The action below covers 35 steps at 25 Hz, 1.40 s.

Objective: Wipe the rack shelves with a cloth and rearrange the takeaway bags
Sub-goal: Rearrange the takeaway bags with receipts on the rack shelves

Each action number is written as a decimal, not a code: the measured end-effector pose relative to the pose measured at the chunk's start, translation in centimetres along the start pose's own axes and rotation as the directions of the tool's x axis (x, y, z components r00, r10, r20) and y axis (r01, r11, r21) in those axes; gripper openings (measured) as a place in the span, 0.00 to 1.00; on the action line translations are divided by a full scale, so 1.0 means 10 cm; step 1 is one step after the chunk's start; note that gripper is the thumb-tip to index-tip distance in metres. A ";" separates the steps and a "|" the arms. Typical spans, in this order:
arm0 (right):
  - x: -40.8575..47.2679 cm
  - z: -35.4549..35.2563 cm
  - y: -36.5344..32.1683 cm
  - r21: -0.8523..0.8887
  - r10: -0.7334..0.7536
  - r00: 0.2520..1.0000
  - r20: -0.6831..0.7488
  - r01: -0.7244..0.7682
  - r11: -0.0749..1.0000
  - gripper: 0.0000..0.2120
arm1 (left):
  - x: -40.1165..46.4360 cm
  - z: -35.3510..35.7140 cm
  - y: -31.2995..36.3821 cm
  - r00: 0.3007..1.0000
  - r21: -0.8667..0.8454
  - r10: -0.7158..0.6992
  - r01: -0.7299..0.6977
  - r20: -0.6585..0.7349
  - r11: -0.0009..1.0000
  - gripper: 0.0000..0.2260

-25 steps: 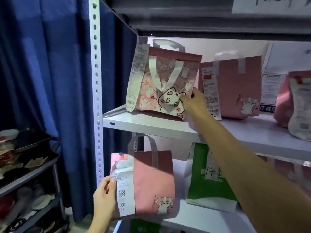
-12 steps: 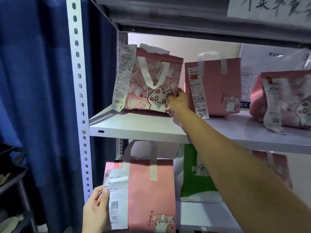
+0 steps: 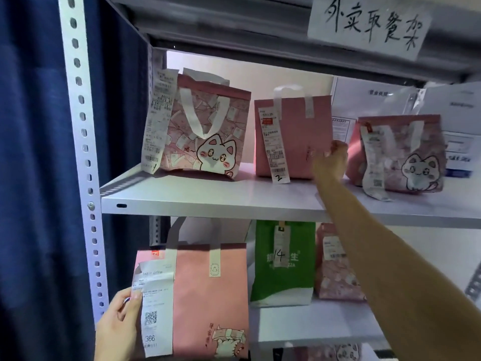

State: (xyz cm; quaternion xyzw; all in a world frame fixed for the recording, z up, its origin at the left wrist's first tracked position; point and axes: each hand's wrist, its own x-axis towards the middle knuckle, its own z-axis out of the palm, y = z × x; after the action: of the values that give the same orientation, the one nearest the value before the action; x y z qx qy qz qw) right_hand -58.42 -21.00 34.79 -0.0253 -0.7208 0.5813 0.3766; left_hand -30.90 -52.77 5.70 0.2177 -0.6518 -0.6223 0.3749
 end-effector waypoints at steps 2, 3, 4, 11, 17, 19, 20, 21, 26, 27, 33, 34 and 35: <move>0.20 -0.14 0.16 -0.001 0.074 0.996 0.051 -0.074 0.997 0.23 | 0.02 0.11 0.01 1.000 -0.017 -0.003 0.004 0.022 1.000 0.04; 0.27 -0.17 0.22 -0.007 0.106 0.990 0.088 -0.106 0.994 0.22 | 0.03 0.16 0.02 1.000 -0.023 -0.002 0.003 0.027 1.000 0.05; 0.36 -0.18 0.30 -0.025 0.125 0.986 0.113 -0.123 0.992 0.20 | 0.04 0.20 0.03 1.000 -0.025 0.003 -0.003 0.023 1.000 0.05; 0.67 -0.06 0.51 0.037 0.213 0.964 0.161 -0.221 0.975 0.12 | 0.06 0.32 0.14 1.000 -0.015 0.029 -0.029 -0.002 0.999 0.07; 0.78 -0.21 0.63 0.000 0.202 0.968 0.147 -0.204 0.979 0.14 | 0.00 0.41 0.19 1.000 0.014 0.027 -0.027 0.010 1.000 0.07; 0.79 -0.18 0.60 0.067 0.196 0.961 0.196 -0.213 0.975 0.12 | -0.02 0.43 0.18 0.999 0.025 0.036 -0.037 0.024 0.999 0.07; 0.78 -0.15 0.58 0.087 0.196 0.954 0.227 -0.220 0.972 0.13 | -0.02 0.44 0.18 0.999 0.023 0.040 -0.041 0.024 0.999 0.07; 0.78 -0.11 0.56 0.085 0.198 0.948 0.250 -0.225 0.971 0.13 | -0.02 0.44 0.19 0.999 0.021 0.046 -0.047 0.021 0.999 0.07; 0.79 -0.06 0.53 0.013 0.210 0.936 0.282 -0.223 0.975 0.10 | -0.05 0.47 0.21 0.996 0.003 0.084 -0.084 0.007 0.996 0.08; 0.81 -0.08 0.54 0.005 0.205 0.940 0.272 -0.215 0.977 0.09 | -0.07 0.49 0.20 0.996 0.006 0.090 -0.090 0.012 0.996 0.08; 0.92 -0.38 0.69 0.070 0.265 0.932 0.246 -0.290 0.955 0.13 | -0.08 0.54 0.17 0.995 0.024 0.099 -0.099 0.018 0.995 0.07; 0.92 -0.43 0.71 0.078 0.273 0.925 0.263 -0.302 0.950 0.14 | -0.07 0.54 0.17 0.995 0.026 0.094 -0.095 0.017 0.995 0.06; 0.92 -0.45 0.71 0.091 0.276 0.921 0.274 -0.310 0.946 0.14 | -0.07 0.54 0.16 0.996 0.025 0.092 -0.092 0.015 0.995 0.06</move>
State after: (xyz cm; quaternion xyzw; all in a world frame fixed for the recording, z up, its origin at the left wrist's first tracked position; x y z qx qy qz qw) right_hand -65.24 -10.63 33.60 -0.0323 -0.7114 0.6760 0.1894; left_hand -34.25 -48.58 7.43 0.1880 -0.6717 -0.5974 0.3957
